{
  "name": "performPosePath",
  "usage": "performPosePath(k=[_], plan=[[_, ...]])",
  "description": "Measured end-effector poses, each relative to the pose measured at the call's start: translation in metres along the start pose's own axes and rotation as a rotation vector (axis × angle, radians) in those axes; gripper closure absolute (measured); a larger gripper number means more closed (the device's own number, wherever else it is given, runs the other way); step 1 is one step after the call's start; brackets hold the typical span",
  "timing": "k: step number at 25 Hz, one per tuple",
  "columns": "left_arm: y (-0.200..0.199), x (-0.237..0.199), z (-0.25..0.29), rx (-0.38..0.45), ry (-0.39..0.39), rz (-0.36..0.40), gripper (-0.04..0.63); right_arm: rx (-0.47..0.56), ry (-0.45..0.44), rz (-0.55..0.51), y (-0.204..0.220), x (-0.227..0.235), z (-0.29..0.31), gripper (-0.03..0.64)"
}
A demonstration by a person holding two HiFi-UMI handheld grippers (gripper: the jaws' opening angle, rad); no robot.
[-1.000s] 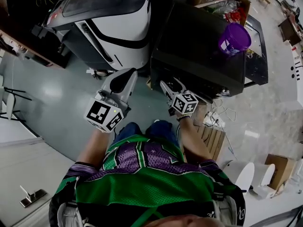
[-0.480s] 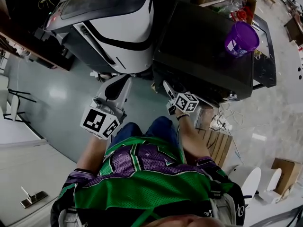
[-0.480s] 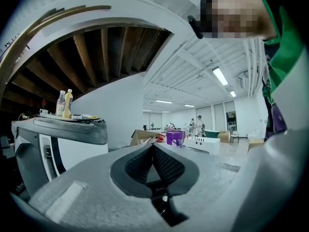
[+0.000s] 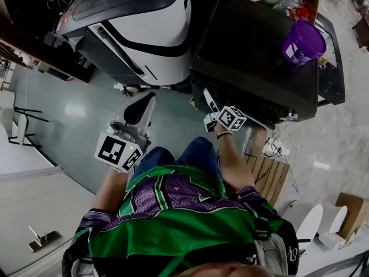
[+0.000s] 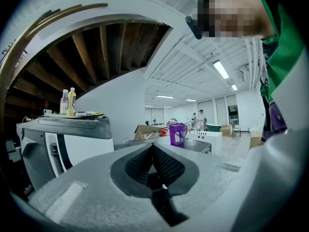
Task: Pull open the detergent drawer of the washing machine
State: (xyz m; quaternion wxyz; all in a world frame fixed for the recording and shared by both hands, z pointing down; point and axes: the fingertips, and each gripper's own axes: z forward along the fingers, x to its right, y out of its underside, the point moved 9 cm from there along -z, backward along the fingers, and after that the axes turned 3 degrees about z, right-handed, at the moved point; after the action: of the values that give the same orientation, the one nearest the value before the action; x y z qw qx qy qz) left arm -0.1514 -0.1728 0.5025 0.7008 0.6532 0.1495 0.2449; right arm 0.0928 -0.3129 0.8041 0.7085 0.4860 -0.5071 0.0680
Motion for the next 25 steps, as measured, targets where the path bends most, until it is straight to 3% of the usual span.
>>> performPosePath(k=[7,11,18,23,25], plan=[[-0.005,0.002,-0.005,-0.019,0.006,0.103,0.577,0.101,-0.090,0.149,0.000,0.004,0.004,0.364],[-0.005,0.003,-0.008,-0.013,0.008,0.086,0.577,0.122,-0.111,0.207,0.001,0.003,0.002,0.364],[-0.011,-0.001,-0.015,-0.006,-0.011,0.087,0.577,0.083,-0.108,0.220,0.005,-0.002,-0.006,0.359],[-0.023,0.003,-0.015,-0.021,-0.018,0.140,0.577,0.123,-0.079,0.313,-0.003,-0.017,0.000,0.242],[-0.031,0.002,-0.015,-0.016,-0.016,0.121,0.577,0.108,-0.036,0.348,-0.004,-0.020,-0.001,0.208]])
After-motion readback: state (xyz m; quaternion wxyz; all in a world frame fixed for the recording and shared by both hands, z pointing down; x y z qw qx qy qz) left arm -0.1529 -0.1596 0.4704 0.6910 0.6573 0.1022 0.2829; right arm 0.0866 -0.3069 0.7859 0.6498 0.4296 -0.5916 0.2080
